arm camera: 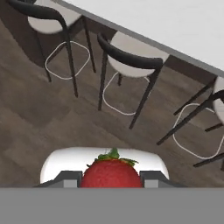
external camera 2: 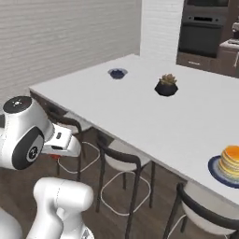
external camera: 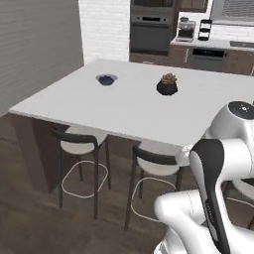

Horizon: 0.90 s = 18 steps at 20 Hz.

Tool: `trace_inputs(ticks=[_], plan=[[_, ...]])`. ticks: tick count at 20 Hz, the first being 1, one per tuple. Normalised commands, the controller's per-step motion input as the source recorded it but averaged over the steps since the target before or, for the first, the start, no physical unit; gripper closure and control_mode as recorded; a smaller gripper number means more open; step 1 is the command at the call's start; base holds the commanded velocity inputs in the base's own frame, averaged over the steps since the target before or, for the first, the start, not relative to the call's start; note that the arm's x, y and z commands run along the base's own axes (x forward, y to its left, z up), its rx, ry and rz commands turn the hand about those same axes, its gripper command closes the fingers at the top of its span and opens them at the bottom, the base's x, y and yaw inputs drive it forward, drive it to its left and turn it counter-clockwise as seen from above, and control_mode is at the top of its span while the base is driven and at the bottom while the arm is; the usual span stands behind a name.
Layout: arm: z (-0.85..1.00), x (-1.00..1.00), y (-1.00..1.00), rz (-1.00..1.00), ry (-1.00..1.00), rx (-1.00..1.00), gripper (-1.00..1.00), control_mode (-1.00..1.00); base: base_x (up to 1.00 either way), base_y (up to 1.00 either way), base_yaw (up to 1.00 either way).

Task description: Take the strawberry from the fridge and place it on top of the pancake, located on the dining counter.

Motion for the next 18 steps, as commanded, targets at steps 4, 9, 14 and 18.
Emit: trace_inputs(ticks=[4,9,14,18], plan=[[0.00,0.00,0.00,0.00,0.00,0.00,1.00,1.00,0.10,-0.57,-0.82],[0.00,0.00,0.00,0.00,0.00,0.00,1.00,1.00,0.16,-0.98,-0.59],[0.00,0.00,0.00,0.00,0.00,0.00,1.00,1.00,0.43,-0.89,-0.40],[0.00,0.00,0.00,0.00,0.00,0.00,1.00,1.00,0.44,-0.07,-0.51]])
